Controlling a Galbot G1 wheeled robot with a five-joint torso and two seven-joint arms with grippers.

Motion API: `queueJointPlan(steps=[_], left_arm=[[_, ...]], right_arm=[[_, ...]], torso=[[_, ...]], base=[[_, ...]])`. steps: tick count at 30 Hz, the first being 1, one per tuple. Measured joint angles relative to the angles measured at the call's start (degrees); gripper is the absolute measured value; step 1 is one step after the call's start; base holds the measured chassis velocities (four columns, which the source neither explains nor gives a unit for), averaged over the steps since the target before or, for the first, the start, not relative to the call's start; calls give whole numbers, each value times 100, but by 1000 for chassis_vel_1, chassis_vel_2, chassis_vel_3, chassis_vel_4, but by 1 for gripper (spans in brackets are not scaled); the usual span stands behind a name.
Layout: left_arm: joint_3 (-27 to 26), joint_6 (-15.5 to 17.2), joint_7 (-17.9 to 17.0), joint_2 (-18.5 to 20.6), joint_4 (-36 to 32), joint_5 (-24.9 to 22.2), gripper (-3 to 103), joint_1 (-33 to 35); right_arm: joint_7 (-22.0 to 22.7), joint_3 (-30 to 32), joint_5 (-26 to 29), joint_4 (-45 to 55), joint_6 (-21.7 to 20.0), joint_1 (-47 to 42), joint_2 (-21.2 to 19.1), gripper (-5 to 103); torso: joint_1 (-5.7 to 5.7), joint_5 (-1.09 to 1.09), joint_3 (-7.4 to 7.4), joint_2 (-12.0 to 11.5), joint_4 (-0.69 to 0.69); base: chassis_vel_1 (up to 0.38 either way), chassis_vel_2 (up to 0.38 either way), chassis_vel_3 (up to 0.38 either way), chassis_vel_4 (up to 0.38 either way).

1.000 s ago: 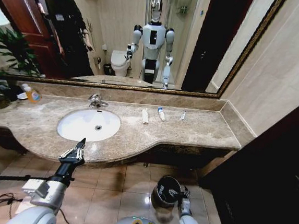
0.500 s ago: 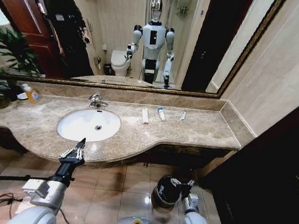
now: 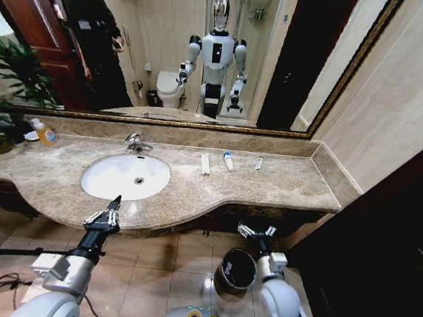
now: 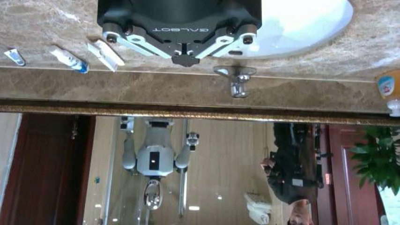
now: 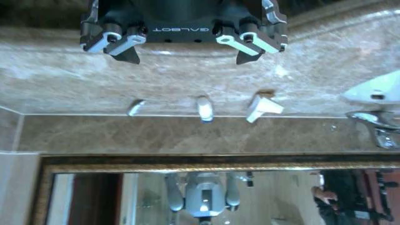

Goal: Pick up the trash from the sink and place it in the trash bin.

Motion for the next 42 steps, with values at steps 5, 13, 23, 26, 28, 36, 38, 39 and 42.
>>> queueJointPlan(steps=[5, 13, 23, 26, 28, 36, 38, 39, 42], left_arm=[[0, 0, 0, 0, 0, 0, 0, 0], [0, 0, 0, 1, 0, 0, 0, 0], [0, 0, 0, 0, 0, 0, 0, 0], [0, 0, 0, 0, 0, 0, 0, 0], [0, 0, 0, 0, 0, 0, 0, 0], [0, 0, 0, 0, 0, 0, 0, 0], [0, 0, 0, 0, 0, 0, 0, 0], [0, 0, 0, 0, 0, 0, 0, 0], [0, 0, 0, 0, 0, 0, 0, 0]], right_arm=[[-49, -141, 43, -136, -212, 385, -14, 100], [-104, -436, 343, -665, -537, 1328, -25, 100], [-97, -770, 599, -1850, -717, 2741, 67, 100], [-112, -825, 621, -2160, -726, 3013, 107, 100], [-135, -881, 647, -2438, -753, 3274, 155, 100], [-210, -963, 673, -3178, -821, 4016, 344, 100], [-242, -958, 675, -3284, -842, 4119, 362, 100], [-262, -951, 679, -3362, -854, 4195, 377, 100], [-286, -942, 689, -3585, -862, 4389, 417, 100]], torso=[[0, 0, 0, 0, 0], [0, 0, 0, 0, 1], [0, 0, 1, 0, 0], [0, 0, 1, 0, 0], [0, 0, 1, 0, 0], [1, 0, 0, 0, 0], [0, 0, 0, 0, 0], [0, -1, 0, 0, 0], [1, -1, 0, 0, 1]], base=[[0, 0, 0, 0], [0, 0, 0, 0], [0, 0, 0, 0], [0, 0, 0, 0], [0, 0, 0, 0], [0, 0, 0, 0], [0, 0, 0, 0], [0, 0, 0, 0], [0, 0, 0, 0]])
